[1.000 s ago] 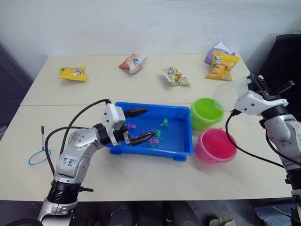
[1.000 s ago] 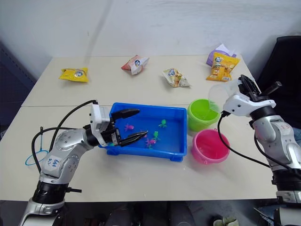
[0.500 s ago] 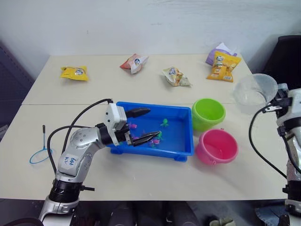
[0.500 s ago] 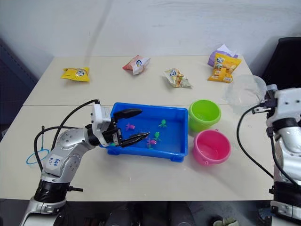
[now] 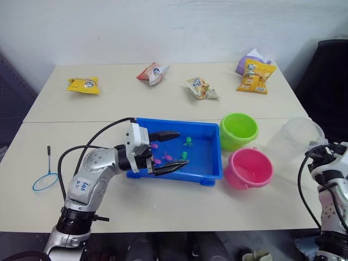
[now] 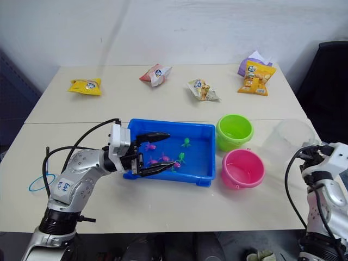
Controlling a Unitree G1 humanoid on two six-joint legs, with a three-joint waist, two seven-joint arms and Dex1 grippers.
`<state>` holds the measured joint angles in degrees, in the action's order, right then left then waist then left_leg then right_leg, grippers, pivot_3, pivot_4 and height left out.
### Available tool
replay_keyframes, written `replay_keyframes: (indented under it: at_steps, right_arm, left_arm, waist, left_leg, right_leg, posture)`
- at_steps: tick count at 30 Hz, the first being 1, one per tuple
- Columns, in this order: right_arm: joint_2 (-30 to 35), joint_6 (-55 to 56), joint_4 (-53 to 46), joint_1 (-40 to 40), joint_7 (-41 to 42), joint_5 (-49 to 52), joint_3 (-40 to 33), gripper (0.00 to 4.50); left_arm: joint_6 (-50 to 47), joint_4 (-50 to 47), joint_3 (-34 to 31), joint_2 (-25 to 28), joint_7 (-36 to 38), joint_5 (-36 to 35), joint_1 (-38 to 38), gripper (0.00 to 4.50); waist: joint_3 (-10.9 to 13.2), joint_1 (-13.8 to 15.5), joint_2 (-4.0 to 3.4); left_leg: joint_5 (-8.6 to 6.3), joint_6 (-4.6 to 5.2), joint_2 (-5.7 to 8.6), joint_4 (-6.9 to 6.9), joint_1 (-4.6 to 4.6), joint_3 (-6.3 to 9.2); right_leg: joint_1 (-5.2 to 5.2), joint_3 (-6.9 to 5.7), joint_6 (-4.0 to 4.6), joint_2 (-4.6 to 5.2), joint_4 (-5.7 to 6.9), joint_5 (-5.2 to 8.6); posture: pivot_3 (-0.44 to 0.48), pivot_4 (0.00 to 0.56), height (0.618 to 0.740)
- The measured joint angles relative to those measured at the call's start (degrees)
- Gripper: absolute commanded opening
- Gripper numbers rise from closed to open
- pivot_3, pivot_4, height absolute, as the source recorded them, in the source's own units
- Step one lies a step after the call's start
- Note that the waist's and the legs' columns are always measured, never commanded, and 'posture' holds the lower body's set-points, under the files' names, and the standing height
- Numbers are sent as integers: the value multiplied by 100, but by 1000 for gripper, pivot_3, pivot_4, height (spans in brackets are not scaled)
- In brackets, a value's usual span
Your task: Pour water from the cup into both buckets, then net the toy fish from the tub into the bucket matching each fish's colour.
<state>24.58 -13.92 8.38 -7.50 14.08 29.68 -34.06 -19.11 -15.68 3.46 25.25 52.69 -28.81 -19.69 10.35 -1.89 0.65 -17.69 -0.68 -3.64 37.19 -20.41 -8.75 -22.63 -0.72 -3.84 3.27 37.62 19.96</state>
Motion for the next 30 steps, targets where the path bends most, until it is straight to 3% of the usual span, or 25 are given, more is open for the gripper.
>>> replay_keyframes:
  at_steps: [5,10,11,18,21,24,30]
  right_arm:
    - [-88,33,134,257,-1,-142,59,1916]
    - [-67,-213,-255,763,40,19,-34,4262]
    - [-55,-352,-470,992,40,109,-94,4459]
    - [31,-1039,-1780,2359,224,658,-577,4459]
    - [399,-1217,-2055,2838,709,833,-720,4459]
    - [1104,-1195,-2326,3320,1738,980,-1035,4459]
    - [1624,-837,-3099,3088,2895,1377,-1297,4459]
  left_arm:
    - [43,2,22,-62,-25,7,-7,4500]
    - [174,19,-22,-173,-151,38,-9,4500]
    - [181,21,-24,-167,-166,44,2,4500]
    - [247,20,-86,-27,-189,79,242,4500]
    - [357,32,-243,22,-219,93,241,4500]
    - [336,99,-532,371,-170,75,251,4500]
    - [373,429,-1436,866,-232,26,653,4500]
  waist:
    - [0,14,0]
    - [0,23,0]
    - [0,25,0]
    - [-1,14,-1]
    - [-1,10,-1]
    - [0,-2,2]
    - [9,-16,21]
  left_leg:
    - [0,1,2,1,-1,0]
    - [-1,0,1,-5,0,1]
    - [-1,0,1,-6,-1,1]
    - [-3,-1,0,-10,1,2]
    - [-7,5,1,-8,3,-1]
    - [-9,6,-1,-11,7,-2]
    - [-13,-1,-12,-14,8,8]
  right_leg:
    - [0,1,-1,3,-1,0]
    - [0,0,-1,2,-2,0]
    - [0,1,-1,2,-3,0]
    - [1,2,-1,1,-5,0]
    - [4,5,-2,2,-7,-1]
    - [6,6,-3,-4,-11,-2]
    - [7,3,-3,-13,-18,-2]
  posture:
    - [0,150,739]
    - [0,150,739]
    - [0,150,739]
    - [0,150,739]
    - [0,150,739]
    - [0,150,739]
    - [0,150,739]
